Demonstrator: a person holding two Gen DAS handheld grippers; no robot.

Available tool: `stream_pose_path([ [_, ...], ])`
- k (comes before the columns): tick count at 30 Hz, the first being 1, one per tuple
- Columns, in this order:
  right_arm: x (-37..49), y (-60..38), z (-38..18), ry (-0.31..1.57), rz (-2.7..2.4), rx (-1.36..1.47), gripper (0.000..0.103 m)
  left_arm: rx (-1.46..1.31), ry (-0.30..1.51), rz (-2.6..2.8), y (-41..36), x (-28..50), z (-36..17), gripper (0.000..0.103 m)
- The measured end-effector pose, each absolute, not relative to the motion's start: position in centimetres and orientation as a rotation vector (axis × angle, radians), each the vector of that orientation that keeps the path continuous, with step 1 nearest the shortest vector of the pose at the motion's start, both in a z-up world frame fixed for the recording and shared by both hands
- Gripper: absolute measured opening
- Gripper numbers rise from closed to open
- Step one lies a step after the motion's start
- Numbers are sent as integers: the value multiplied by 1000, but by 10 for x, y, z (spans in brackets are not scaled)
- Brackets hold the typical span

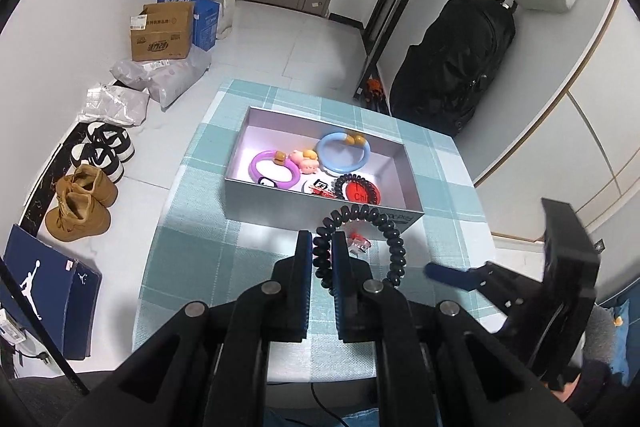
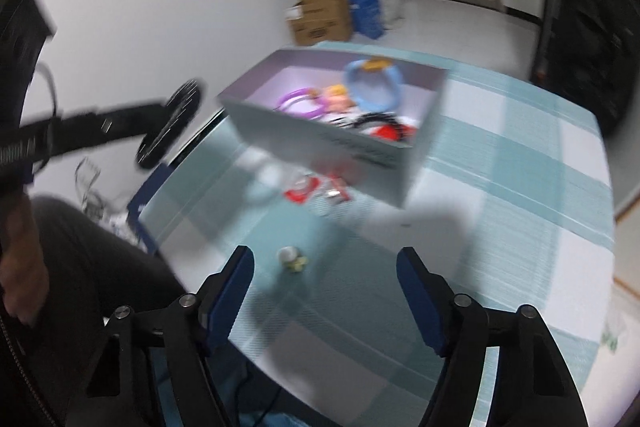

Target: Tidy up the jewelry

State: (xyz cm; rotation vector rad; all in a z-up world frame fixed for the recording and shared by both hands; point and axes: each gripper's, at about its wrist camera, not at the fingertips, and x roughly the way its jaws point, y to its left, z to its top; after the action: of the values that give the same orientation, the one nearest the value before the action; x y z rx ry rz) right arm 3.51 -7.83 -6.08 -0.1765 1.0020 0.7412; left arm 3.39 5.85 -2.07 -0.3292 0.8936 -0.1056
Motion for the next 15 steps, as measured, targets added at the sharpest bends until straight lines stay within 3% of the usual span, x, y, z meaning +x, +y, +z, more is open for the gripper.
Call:
stream_pose_path([
  [12,37,-46,-79,1030,767,-288,50,-370,939,-88,75,39,-29,5],
  [15,31,-39,-79,1011,776,-351,39,-391,942,-97,78,39,-30,5],
])
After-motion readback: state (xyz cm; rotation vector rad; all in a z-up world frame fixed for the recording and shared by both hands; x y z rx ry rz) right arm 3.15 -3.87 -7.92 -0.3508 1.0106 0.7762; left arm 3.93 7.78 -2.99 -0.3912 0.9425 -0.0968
